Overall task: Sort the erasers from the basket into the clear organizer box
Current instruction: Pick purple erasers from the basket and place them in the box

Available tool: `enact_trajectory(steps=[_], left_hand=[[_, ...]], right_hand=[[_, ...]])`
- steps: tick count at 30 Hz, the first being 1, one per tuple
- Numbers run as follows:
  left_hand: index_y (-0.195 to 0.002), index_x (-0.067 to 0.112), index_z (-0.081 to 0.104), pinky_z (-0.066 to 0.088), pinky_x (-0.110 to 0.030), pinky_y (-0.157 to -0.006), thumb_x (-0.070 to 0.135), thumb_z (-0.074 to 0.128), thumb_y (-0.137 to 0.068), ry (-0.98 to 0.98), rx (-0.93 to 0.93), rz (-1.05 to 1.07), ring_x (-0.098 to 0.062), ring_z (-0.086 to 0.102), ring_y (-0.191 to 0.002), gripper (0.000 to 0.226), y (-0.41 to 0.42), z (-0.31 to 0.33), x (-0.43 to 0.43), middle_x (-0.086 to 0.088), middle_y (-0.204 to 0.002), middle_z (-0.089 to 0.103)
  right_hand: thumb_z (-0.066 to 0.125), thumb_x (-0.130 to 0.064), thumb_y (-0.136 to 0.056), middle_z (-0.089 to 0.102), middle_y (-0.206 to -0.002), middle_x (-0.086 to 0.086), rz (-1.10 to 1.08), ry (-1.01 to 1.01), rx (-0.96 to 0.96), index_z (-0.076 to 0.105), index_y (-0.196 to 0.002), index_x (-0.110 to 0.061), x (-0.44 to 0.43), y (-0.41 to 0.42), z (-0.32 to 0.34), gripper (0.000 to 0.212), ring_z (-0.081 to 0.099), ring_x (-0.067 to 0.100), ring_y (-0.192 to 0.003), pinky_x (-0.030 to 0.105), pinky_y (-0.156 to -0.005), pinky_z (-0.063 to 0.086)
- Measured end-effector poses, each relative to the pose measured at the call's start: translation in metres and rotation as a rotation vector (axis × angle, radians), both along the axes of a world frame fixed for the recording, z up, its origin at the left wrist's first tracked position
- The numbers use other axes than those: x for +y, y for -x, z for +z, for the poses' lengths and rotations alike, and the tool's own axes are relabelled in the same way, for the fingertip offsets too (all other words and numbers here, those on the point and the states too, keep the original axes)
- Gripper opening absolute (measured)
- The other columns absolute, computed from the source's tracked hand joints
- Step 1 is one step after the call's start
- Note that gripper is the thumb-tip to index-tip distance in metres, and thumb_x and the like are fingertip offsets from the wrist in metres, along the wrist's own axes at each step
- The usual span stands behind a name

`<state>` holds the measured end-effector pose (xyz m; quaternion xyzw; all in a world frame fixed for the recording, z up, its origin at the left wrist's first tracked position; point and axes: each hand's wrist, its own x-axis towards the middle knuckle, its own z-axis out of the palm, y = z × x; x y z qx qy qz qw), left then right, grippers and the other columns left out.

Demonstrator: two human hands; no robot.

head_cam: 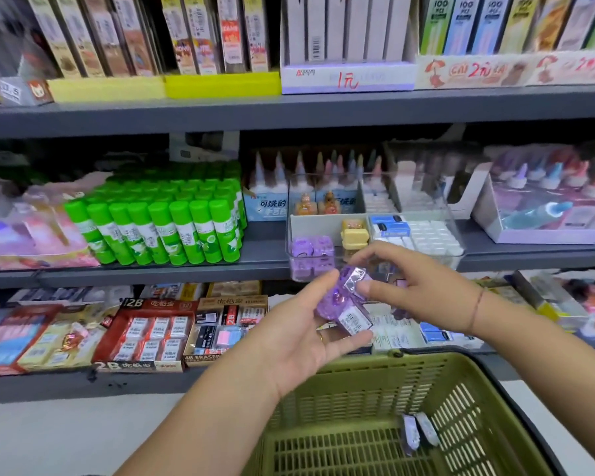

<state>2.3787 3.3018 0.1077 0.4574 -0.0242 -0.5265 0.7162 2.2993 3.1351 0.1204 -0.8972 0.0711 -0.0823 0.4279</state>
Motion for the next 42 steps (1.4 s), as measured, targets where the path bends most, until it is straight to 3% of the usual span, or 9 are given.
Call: enact_trajectory(steps=[5, 9, 13, 17, 20, 26, 30, 36, 42], left_hand=[[-0.106, 0.014, 0.073, 0.06, -0.041, -0.069, 0.031, 0.069, -0.084, -0.026, -0.037, -0.021, -0.031, 0.068, -0.091, 0.028, -0.008, 0.007, 0.0, -0.012, -0.108, 0.072], [-0.109, 0.009, 0.07, 0.06, -0.04, -0.065, 0.031, 0.067, -0.087, 0.008, 0.043, 0.018, -0.029, 0.069, -0.083, 0.031, -0.018, 0.012, -0.002, -0.014, -0.097, 0.073], [-0.103, 0.003, 0.067, 0.061, -0.043, -0.06, 0.032, 0.064, -0.089, 0.006, 0.19, 0.154, -0.032, 0.063, -0.092, 0.033, -0.034, 0.016, -0.001, -0.02, -0.097, 0.068], [-0.104, 0.0, 0.063, 0.06, -0.045, -0.057, 0.032, 0.064, -0.09, -0.01, 0.285, 0.31, -0.034, 0.063, -0.099, 0.036, -0.048, 0.017, 0.004, -0.025, -0.108, 0.067], [-0.111, -0.002, 0.06, 0.059, -0.045, -0.055, 0.032, 0.065, -0.09, -0.006, 0.325, 0.366, -0.038, 0.061, -0.105, 0.04, -0.056, 0.016, 0.008, -0.027, -0.113, 0.064], [-0.118, -0.001, 0.057, 0.059, -0.045, -0.053, 0.031, 0.066, -0.089, 0.019, 0.372, 0.403, -0.044, 0.059, -0.108, 0.044, -0.065, 0.013, 0.008, -0.031, -0.118, 0.061], [-0.118, -0.001, 0.058, 0.059, -0.046, -0.054, 0.031, 0.066, -0.089, 0.015, 0.383, 0.409, -0.044, 0.059, -0.109, 0.044, -0.066, 0.012, 0.006, -0.03, -0.118, 0.061], [-0.119, -0.001, 0.059, 0.059, -0.045, -0.052, 0.031, 0.067, -0.089, 0.006, 0.378, 0.42, -0.043, 0.06, -0.108, 0.044, -0.063, 0.012, 0.004, -0.029, -0.117, 0.062], [-0.115, -0.001, 0.059, 0.059, -0.046, -0.055, 0.03, 0.067, -0.088, 0.013, 0.375, 0.424, -0.045, 0.06, -0.107, 0.042, -0.062, 0.013, 0.005, -0.03, -0.115, 0.062]], right_hand=[[0.071, -0.019, -0.082, 0.06, -0.111, -0.003, 0.13, -0.018, -0.003, 0.058, -0.115, -0.025, -0.004, -0.017, 0.009, 0.035, 0.057, -0.011, -0.062, 0.01, -0.051, 0.045], [0.071, -0.035, -0.078, 0.065, -0.105, 0.0, 0.092, -0.061, -0.022, 0.065, -0.109, -0.038, -0.012, -0.038, 0.01, 0.032, 0.062, 0.033, -0.064, 0.047, -0.054, 0.052], [0.076, -0.019, -0.077, 0.064, -0.078, -0.007, -0.117, -0.208, -0.158, 0.061, -0.088, -0.022, -0.02, -0.076, -0.001, 0.02, 0.054, 0.018, -0.05, 0.029, -0.048, 0.044], [0.083, -0.023, -0.069, 0.065, -0.08, -0.005, -0.228, 0.002, -0.171, 0.055, -0.078, -0.021, -0.02, -0.117, -0.013, 0.029, 0.062, 0.003, -0.072, 0.019, -0.067, 0.045], [0.08, -0.04, -0.068, 0.065, -0.092, -0.012, -0.245, 0.282, -0.105, 0.054, -0.082, -0.028, -0.015, -0.135, -0.017, 0.032, 0.062, 0.011, -0.094, 0.03, -0.081, 0.05], [0.068, -0.054, -0.075, 0.066, -0.088, -0.01, -0.204, 0.655, -0.086, 0.043, -0.089, -0.036, -0.008, -0.15, -0.015, 0.034, 0.06, 0.015, -0.079, 0.027, -0.06, 0.046], [0.066, -0.05, -0.079, 0.04, -0.061, -0.013, -0.16, 0.849, -0.075, 0.047, -0.092, -0.031, -0.005, -0.151, -0.017, 0.03, 0.06, 0.018, -0.074, 0.026, -0.051, 0.03], [0.067, -0.049, -0.08, 0.051, -0.11, -0.005, -0.128, 0.914, -0.123, 0.053, -0.102, -0.026, -0.007, -0.156, -0.023, 0.035, 0.058, 0.02, -0.085, 0.025, -0.059, 0.033], [0.063, -0.057, -0.079, 0.051, -0.117, -0.006, -0.147, 0.755, -0.146, 0.056, -0.116, -0.026, -0.011, -0.151, -0.018, 0.05, 0.057, 0.016, -0.096, 0.028, -0.073, 0.044]])
